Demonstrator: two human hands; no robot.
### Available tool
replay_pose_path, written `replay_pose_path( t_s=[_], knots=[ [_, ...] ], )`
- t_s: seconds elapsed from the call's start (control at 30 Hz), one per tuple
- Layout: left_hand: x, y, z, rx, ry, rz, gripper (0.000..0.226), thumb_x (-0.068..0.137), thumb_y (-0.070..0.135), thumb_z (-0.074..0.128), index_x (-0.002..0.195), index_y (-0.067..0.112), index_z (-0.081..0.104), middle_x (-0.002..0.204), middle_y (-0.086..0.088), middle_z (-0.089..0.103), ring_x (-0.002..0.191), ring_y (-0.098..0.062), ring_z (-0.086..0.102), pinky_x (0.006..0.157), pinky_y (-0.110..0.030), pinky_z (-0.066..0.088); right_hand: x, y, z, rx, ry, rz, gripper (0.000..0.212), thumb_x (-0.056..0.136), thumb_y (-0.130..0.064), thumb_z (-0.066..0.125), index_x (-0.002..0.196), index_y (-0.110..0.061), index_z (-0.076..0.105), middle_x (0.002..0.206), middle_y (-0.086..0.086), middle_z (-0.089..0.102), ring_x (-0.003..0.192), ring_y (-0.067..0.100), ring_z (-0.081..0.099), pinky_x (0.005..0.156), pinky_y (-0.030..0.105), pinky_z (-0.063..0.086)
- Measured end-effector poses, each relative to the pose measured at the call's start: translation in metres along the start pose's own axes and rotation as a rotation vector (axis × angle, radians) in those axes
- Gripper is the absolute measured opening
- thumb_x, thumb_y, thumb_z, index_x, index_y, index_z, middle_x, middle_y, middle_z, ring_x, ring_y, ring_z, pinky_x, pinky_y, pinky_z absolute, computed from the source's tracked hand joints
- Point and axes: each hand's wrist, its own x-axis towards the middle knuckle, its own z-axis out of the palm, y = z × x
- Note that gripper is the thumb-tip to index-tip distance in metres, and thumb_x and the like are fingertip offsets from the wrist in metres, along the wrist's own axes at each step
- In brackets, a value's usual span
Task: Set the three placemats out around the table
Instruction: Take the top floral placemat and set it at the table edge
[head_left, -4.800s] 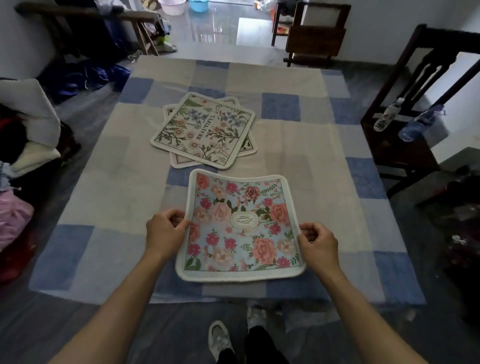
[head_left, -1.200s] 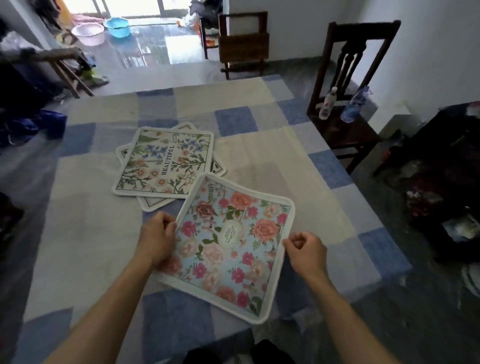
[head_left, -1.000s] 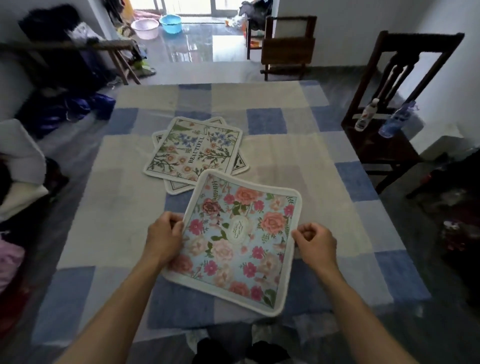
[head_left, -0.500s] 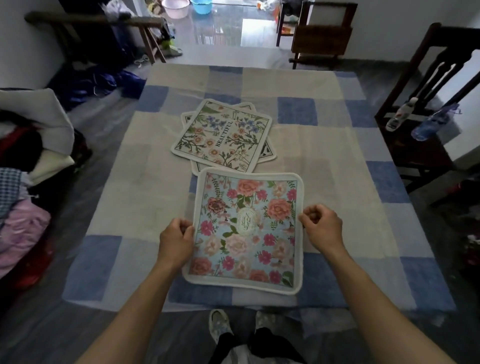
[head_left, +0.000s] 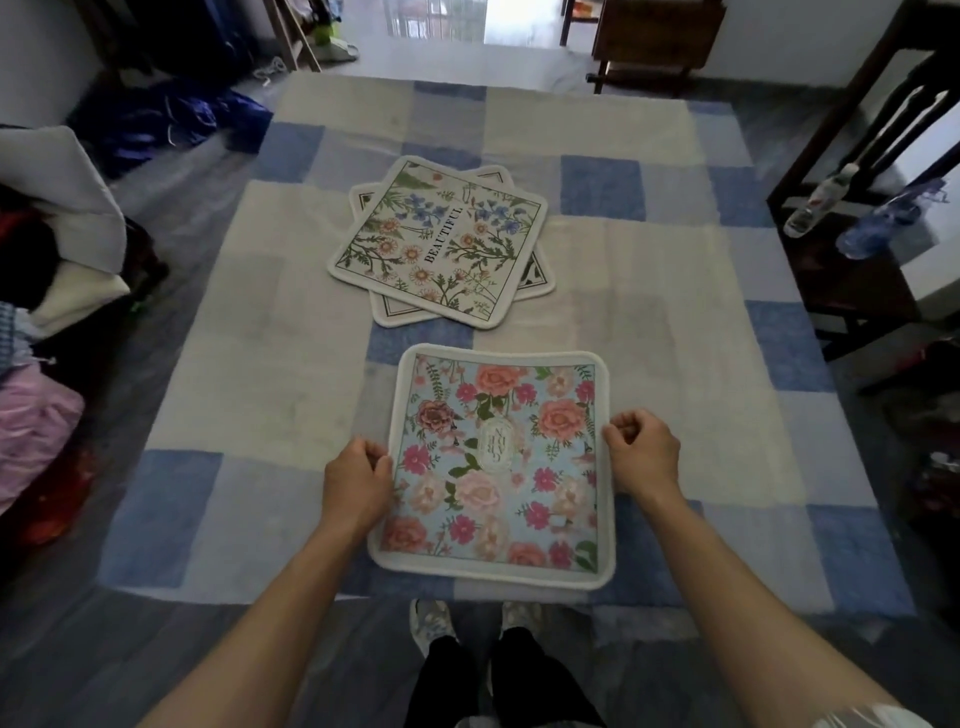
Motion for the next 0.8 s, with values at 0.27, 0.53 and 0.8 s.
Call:
replay_pose_path(
  t_s=[0.27, 0.53, 0.8],
  knots=[
    [0.009, -0.003, -0.013, 0.062, 0.037, 0.095, 0.024, 0.088, 0.015, 0.066, 0.110, 0.007, 0.063, 0.104, -0.011, 0.067, 0.091, -0.027, 0.064, 0.085, -0.041, 0.054, -0.016, 0.016, -0.010, -0.188, -0.024, 0.049, 0.039, 0.087, -0.013, 0.063, 0.125, -0.005, 0.058, 0.116, 0.015, 0.061, 0.105, 0.030, 0.060, 0.094, 0.045, 0.052],
    [0.022, 0.004, -0.008, 0.102, -0.039, 0.132, 0.032, 0.088, 0.015, 0.068, 0.117, 0.005, 0.063, 0.108, -0.011, 0.067, 0.092, -0.024, 0.064, 0.083, -0.034, 0.051, -0.045, 0.022, 0.010, -0.244, -0.098, 0.081, 0.020, 0.090, -0.026, 0.070, 0.099, -0.010, 0.062, 0.095, 0.006, 0.067, 0.081, 0.018, 0.063, 0.063, 0.022, 0.047],
    [0.020, 0.005, -0.002, 0.101, 0.023, 0.135, 0.015, 0.086, 0.012, 0.069, 0.099, 0.007, 0.072, 0.092, -0.008, 0.073, 0.081, -0.023, 0.067, 0.078, -0.035, 0.056, -0.038, 0.022, 0.013, -0.325, -0.092, 0.213, 0.015, 0.089, -0.015, 0.066, 0.075, -0.009, 0.063, 0.072, 0.002, 0.064, 0.059, 0.011, 0.056, 0.043, 0.019, 0.035]
  ],
)
